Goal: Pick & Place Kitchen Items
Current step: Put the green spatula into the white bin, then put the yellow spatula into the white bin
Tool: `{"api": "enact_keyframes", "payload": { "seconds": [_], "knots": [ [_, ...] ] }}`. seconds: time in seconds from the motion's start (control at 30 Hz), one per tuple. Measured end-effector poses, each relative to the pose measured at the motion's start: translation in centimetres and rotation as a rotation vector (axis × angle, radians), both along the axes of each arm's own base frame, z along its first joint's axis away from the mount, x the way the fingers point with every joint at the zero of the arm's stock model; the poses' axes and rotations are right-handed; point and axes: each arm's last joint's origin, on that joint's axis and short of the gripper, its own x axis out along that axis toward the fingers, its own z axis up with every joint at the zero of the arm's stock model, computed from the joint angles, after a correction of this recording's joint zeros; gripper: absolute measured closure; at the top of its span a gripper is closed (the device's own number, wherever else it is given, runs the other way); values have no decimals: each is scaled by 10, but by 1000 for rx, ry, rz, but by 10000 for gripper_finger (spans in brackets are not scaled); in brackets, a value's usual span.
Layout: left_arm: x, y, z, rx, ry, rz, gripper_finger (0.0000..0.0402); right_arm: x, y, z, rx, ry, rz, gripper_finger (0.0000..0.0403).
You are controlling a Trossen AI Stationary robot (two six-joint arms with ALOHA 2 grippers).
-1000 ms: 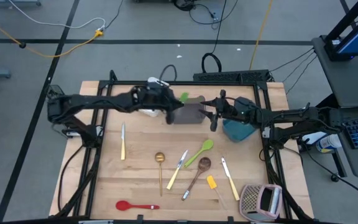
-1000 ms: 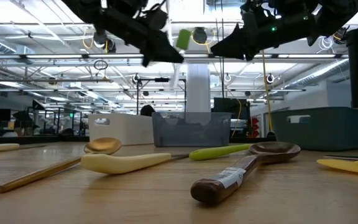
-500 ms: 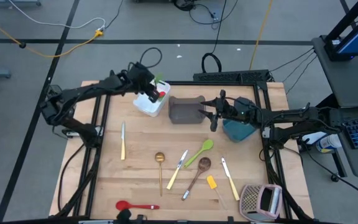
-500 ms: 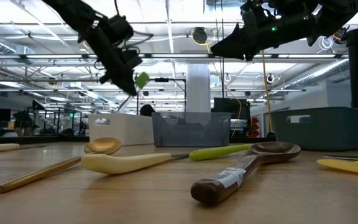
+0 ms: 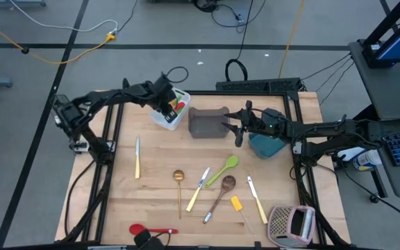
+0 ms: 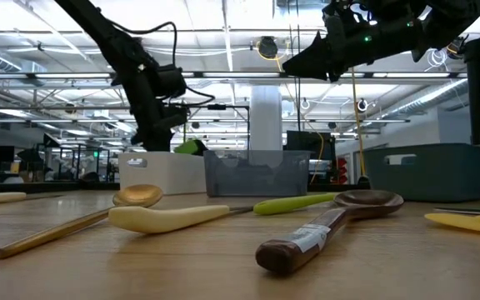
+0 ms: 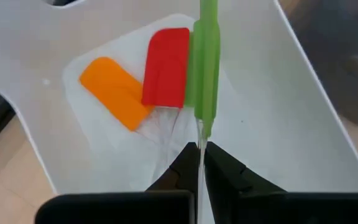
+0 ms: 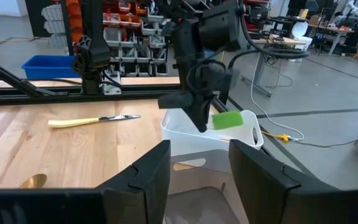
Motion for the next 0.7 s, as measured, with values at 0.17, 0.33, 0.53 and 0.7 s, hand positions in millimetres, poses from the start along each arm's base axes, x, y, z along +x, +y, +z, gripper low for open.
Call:
{"api": "enact_keyframes", "payload": {
  "seconds": [0.17, 0.33, 0.53, 0.7],
  "knots": [
    [0, 3, -7, 33, 57, 35, 383, 0, 0, 0, 0, 0, 0, 247],
    [-1, 4, -6, 73, 84, 59, 353, 0, 0, 0, 0, 0, 0, 247],
    [0, 6, -5, 116, 86, 79, 300, 0, 0, 0, 0, 1, 0, 247],
    [0, 6, -1, 134, 77, 107, 273, 0, 0, -2, 3, 15, 0, 247]
  ]
}}
